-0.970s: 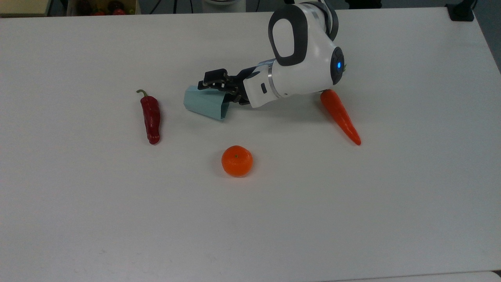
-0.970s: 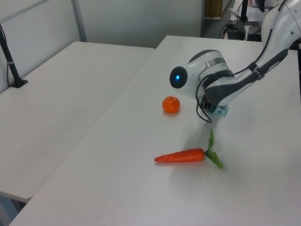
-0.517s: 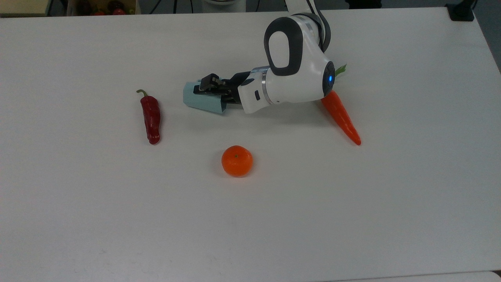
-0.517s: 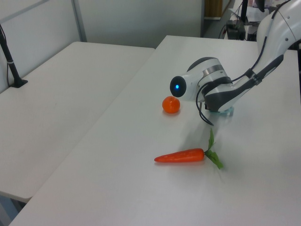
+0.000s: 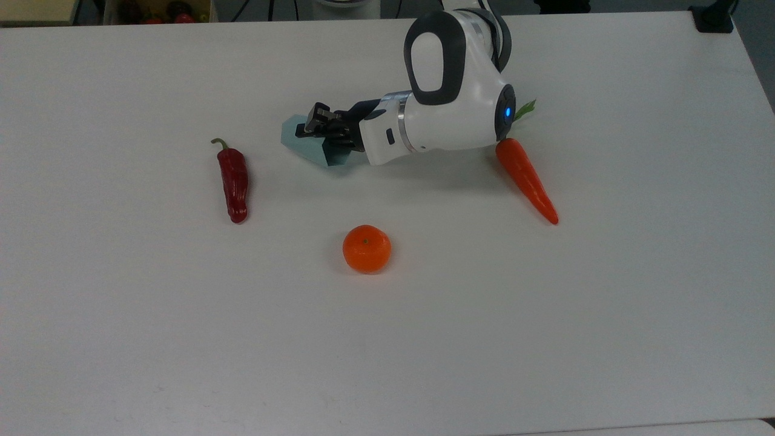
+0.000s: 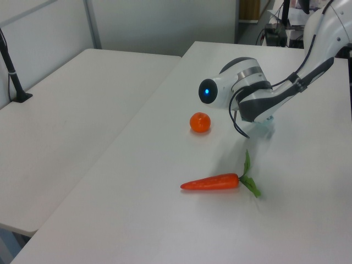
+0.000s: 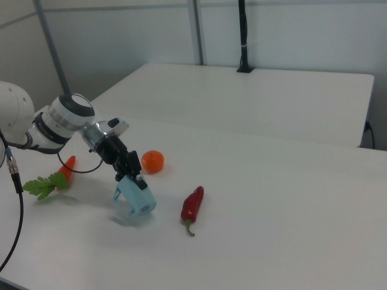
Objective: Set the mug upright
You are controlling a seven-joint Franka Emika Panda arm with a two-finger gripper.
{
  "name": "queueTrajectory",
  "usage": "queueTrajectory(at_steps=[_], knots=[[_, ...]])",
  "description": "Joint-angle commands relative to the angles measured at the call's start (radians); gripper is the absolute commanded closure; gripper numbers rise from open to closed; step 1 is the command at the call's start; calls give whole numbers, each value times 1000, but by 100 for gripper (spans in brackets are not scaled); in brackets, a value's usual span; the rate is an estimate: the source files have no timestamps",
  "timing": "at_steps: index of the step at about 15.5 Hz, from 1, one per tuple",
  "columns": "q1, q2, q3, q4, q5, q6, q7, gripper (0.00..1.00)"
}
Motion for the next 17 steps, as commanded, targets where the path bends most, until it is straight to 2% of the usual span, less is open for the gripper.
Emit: queueTrajectory(at_steps=[1, 5, 7, 10, 12, 15, 17], knots=[[-33, -93, 9, -6, 115, 29, -101, 100], [-38, -147, 11, -1, 299, 228, -161, 100], [-51, -148, 11, -8, 365, 333, -199, 100], [-71, -156, 11, -49, 461, 458, -366, 100], [-108, -174, 11, -80, 572, 538, -518, 100], [-137, -173, 11, -81, 645, 540, -688, 100], [-148, -173, 11, -83, 654, 540, -748, 97]])
